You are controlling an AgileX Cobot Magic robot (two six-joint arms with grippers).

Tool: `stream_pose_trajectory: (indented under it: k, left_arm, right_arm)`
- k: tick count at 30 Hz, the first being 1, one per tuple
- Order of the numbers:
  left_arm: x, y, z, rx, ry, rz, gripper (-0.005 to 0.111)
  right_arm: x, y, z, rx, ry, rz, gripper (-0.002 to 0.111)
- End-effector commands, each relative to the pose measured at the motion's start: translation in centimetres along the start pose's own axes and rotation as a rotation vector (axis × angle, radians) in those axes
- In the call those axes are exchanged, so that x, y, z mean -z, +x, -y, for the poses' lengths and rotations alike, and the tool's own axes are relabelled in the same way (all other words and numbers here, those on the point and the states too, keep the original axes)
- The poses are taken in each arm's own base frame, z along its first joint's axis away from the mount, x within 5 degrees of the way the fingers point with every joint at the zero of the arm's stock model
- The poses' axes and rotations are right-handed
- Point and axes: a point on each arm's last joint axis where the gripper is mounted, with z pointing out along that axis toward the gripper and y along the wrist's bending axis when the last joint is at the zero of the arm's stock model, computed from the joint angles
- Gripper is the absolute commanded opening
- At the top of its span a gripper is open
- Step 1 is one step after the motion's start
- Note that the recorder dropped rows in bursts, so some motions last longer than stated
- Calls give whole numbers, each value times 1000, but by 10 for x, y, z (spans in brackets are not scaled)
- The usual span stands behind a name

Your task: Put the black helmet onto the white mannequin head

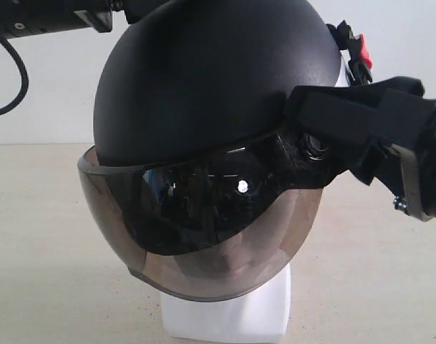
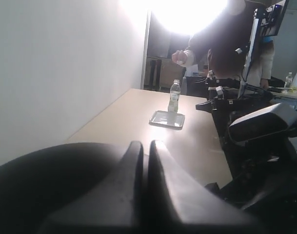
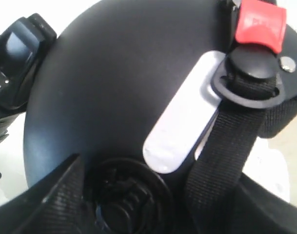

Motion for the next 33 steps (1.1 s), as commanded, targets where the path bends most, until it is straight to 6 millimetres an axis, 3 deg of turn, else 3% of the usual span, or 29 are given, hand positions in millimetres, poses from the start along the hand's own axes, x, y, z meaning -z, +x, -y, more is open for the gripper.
stream_pose_trajectory:
  k: [1, 6, 29, 30, 33]
  left_arm:
    - [-8, 23, -5, 37, 8, -99, 4]
    - [-32, 42, 4, 43, 25, -172, 4]
    - [-38, 49, 8, 172, 89, -185, 4]
    - [-39, 50, 10, 172, 95, -186, 4]
    - [-43, 50, 15, 174, 115, -191, 4]
  right_arm:
    - [7, -18, -8, 76, -48, 137, 0]
    - [6, -16, -7, 71, -38, 108, 0]
    - [6, -5, 1, 108, 40, -17, 0]
    - [6, -5, 1, 112, 47, -21, 1]
    - [6, -3, 4, 144, 70, -40, 24]
